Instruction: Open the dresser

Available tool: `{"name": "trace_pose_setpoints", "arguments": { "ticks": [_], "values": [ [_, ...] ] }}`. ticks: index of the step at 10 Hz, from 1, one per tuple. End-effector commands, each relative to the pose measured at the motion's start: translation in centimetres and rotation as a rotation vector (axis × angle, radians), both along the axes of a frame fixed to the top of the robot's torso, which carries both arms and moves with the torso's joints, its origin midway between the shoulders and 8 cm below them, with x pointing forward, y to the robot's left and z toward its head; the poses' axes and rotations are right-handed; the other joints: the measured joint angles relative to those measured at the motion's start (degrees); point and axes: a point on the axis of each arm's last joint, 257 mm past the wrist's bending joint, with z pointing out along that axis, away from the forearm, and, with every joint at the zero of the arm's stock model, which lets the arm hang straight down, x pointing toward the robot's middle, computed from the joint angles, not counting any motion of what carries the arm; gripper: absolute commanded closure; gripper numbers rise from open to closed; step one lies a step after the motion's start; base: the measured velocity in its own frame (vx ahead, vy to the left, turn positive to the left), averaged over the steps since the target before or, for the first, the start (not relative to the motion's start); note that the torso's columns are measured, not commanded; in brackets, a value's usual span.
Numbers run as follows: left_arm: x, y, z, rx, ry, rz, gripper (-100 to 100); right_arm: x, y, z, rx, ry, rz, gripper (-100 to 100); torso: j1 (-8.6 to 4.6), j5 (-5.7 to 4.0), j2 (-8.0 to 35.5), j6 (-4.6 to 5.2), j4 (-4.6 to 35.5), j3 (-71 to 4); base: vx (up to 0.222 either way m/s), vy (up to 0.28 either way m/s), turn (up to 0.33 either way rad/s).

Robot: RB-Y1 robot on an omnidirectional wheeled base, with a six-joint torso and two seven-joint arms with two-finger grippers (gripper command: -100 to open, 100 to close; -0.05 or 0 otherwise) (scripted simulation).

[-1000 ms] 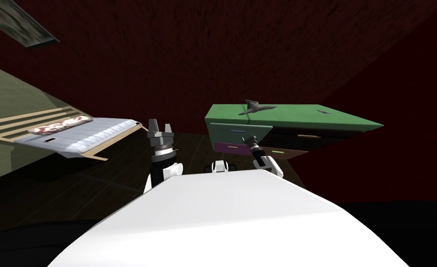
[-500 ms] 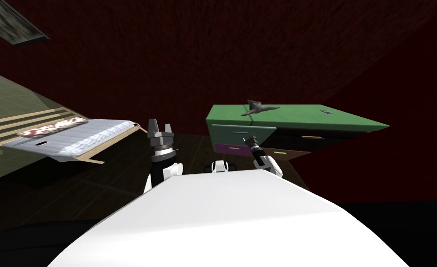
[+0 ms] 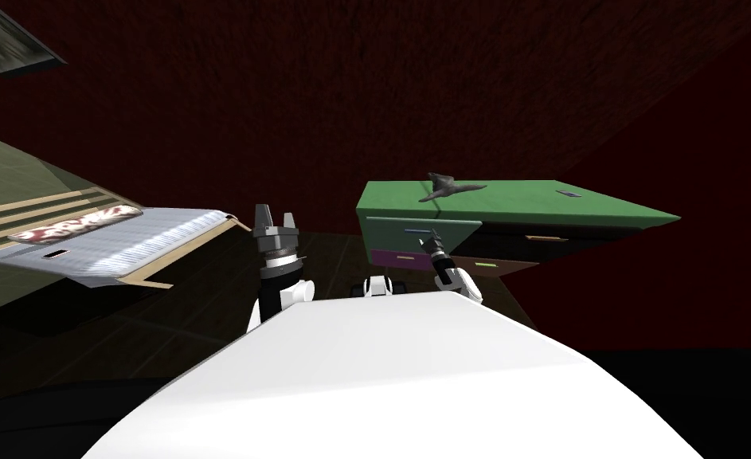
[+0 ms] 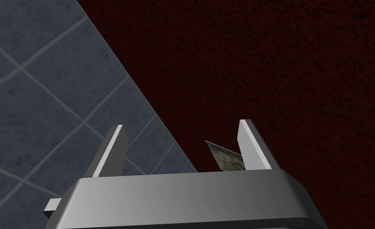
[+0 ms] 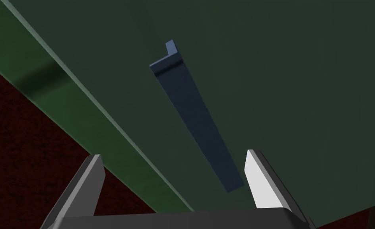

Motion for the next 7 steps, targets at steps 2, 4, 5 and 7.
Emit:
{"name": "trace_pose_setpoints", "arguments": {
  "ticks": [2,4,5,7],
  "values": [
    [0.0,0.0,0.0,0.000,0.000,0.000,0,0.0,0.2,-1.4,-0.070,0.024,-0.029,-100,-0.09,-0.02,0.1,0.00,0.0,0.0,0.043,0.042,-0.013],
    [0.0,0.0,0.0,0.000,0.000,0.000,0,0.0,1.1,-2.3,-0.073,0.035,-0.051,-100,-0.05,-0.01,0.0,0.00,0.0,0.0,0.055,0.037,-0.020],
    [0.0,0.0,0.0,0.000,0.000,0.000,0,0.0,1.7,-2.7,-0.062,0.039,-0.061,-100,-0.02,-0.01,0.0,0.00,0.0,0.0,0.051,0.034,-0.009],
    [0.0,0.0,0.0,0.000,0.000,0.000,0,0.0,3.0,-3.1,-0.025,0.042,-0.076,-100,-0.04,-0.01,0.0,0.00,0.0,0.0,0.029,0.021,-0.005]
  ]
}}
